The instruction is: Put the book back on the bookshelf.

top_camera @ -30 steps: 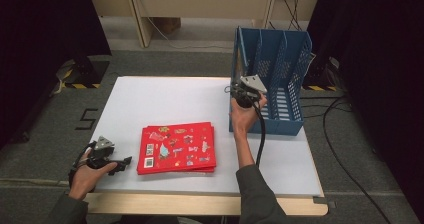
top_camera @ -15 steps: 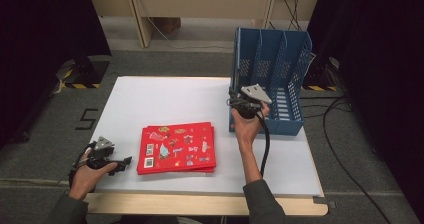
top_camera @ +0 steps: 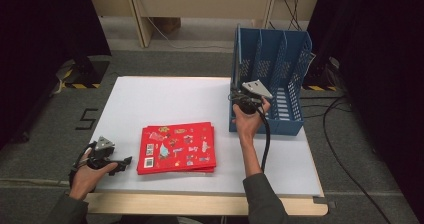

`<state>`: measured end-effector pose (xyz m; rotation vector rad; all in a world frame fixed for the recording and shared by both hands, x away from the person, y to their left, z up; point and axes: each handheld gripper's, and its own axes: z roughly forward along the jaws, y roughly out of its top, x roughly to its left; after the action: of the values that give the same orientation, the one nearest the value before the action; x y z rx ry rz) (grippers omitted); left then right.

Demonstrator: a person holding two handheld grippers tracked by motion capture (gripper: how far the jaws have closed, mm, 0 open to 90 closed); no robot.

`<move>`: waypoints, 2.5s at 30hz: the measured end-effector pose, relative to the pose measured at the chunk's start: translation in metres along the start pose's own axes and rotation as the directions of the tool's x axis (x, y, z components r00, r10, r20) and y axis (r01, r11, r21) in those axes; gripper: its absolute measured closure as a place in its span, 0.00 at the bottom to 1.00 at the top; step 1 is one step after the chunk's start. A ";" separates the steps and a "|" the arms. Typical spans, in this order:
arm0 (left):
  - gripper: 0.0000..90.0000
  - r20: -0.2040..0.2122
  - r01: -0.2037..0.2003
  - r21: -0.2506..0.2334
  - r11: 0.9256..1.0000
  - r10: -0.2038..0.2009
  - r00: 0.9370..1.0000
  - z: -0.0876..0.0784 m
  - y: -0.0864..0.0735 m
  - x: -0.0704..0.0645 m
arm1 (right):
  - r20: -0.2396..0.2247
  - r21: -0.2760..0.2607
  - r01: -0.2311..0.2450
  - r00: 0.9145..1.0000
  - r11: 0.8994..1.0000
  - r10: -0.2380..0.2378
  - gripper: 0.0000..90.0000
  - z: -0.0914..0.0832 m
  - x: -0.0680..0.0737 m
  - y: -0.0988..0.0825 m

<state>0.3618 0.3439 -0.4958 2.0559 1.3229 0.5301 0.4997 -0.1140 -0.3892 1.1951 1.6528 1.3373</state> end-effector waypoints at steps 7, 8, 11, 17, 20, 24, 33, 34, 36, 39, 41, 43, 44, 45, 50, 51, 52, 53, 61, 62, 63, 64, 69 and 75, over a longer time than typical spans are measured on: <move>0.19 -0.001 -0.002 -0.001 1.000 0.002 1.000 0.000 0.000 0.000 | 0.005 0.000 0.002 1.000 1.000 -0.002 0.75 0.007 -0.001 0.002; 0.19 -0.001 -0.001 0.000 1.000 0.001 1.000 0.000 0.000 0.000 | 0.004 0.002 -0.001 1.000 1.000 0.001 0.75 0.007 0.000 0.002; 0.19 0.000 -0.001 0.000 1.000 0.001 1.000 0.000 0.000 -0.001 | 0.002 0.004 -0.003 1.000 1.000 0.003 0.74 0.008 0.001 0.002; 0.19 0.001 0.000 0.000 1.000 0.000 1.000 0.001 0.000 -0.001 | -0.014 0.008 0.000 1.000 1.000 0.000 0.71 0.006 0.001 0.001; 0.19 0.002 0.001 -0.002 1.000 -0.001 1.000 0.000 0.000 -0.001 | -0.013 0.003 -0.008 1.000 1.000 0.008 0.67 0.004 0.000 0.002; 0.19 0.000 -0.001 -0.001 1.000 0.001 1.000 0.000 0.000 -0.001 | -0.043 -0.005 -0.041 0.998 0.999 0.040 0.60 -0.004 -0.002 0.000; 0.19 -0.002 0.001 -0.003 1.000 -0.001 1.000 -0.001 0.000 0.000 | -0.095 -0.018 -0.036 0.995 0.999 0.034 0.51 -0.032 0.004 -0.002; 0.19 -0.004 0.000 -0.004 1.000 0.000 1.000 -0.001 0.000 0.000 | -0.101 -0.024 -0.040 0.994 0.999 0.037 0.51 -0.035 0.005 -0.004; 0.19 -0.006 -0.001 -0.006 1.000 0.001 1.000 -0.001 0.000 0.000 | -0.106 -0.011 -0.036 0.994 0.999 0.035 0.50 -0.041 0.006 -0.004; 0.19 -0.007 0.001 -0.010 1.000 -0.001 1.000 -0.001 0.000 0.000 | -0.117 -0.009 -0.051 0.992 0.999 0.049 0.49 -0.047 0.006 -0.003; 0.19 -0.009 0.004 -0.027 1.000 -0.004 1.000 -0.003 0.001 0.000 | -0.138 0.004 -0.062 0.989 0.998 0.062 0.47 -0.056 0.006 -0.007; 0.19 -0.008 0.007 -0.030 1.000 -0.007 1.000 -0.004 0.001 0.001 | -0.150 0.013 -0.068 0.986 0.998 0.069 0.46 -0.061 0.008 -0.010; 0.19 -0.008 0.008 -0.036 0.999 -0.008 1.000 -0.004 0.001 0.000 | -0.154 0.023 -0.058 0.986 0.998 0.061 0.45 -0.063 0.009 -0.013; 0.19 -0.008 0.009 -0.040 0.999 -0.009 1.000 -0.004 0.002 0.000 | -0.164 0.034 -0.049 0.985 0.998 0.054 0.45 -0.067 0.012 -0.016; 0.19 0.000 0.014 -0.066 0.998 -0.014 1.000 -0.006 0.002 -0.002 | -0.198 0.064 -0.034 0.979 0.997 0.047 0.42 -0.079 0.016 -0.031; 0.19 0.002 0.015 -0.074 0.997 -0.015 1.000 -0.006 0.003 -0.002 | -0.201 0.071 -0.035 0.978 0.997 0.048 0.42 -0.082 0.017 -0.035; 0.19 0.004 0.017 -0.079 0.997 -0.017 1.000 -0.007 0.003 -0.002 | -0.204 0.074 -0.037 0.978 0.997 0.051 0.41 -0.084 0.017 -0.038; 0.20 0.004 0.017 -0.079 0.997 -0.017 1.000 -0.007 0.003 -0.002 | -0.204 0.074 -0.037 0.978 0.997 0.051 0.41 -0.084 0.017 -0.038; 0.19 0.021 0.013 -0.105 0.994 -0.011 1.000 -0.008 0.005 -0.007 | -0.223 0.120 0.008 0.975 0.993 0.019 0.38 -0.094 0.025 -0.055; 0.19 0.027 0.013 -0.113 0.994 -0.010 1.000 -0.009 0.005 -0.007 | -0.232 0.129 0.031 0.973 0.991 0.000 0.38 -0.094 0.028 -0.059; 0.19 0.029 0.016 -0.121 0.993 -0.013 1.000 -0.010 0.005 -0.007 | -0.231 0.139 0.032 0.973 0.990 0.001 0.37 -0.095 0.029 -0.061; 0.19 0.030 0.018 -0.129 0.991 -0.014 0.999 -0.010 0.006 -0.007 | -0.237 0.147 0.025 0.972 0.989 0.010 0.37 -0.095 0.030 -0.063; 0.19 0.049 0.003 -0.154 0.988 0.005 0.999 -0.012 0.007 -0.012 | -0.248 0.180 0.020 0.968 0.983 0.026 0.37 -0.096 0.033 -0.073; 0.18 0.062 -0.009 -0.158 0.987 0.019 0.998 -0.012 0.008 -0.019 | -0.272 0.222 -0.008 0.960 0.975 0.070 0.37 -0.096 0.037 -0.085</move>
<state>0.3516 0.3282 -0.4815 1.9372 1.1915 0.5527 0.3795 -0.1157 -0.4482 1.2119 2.0306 1.4279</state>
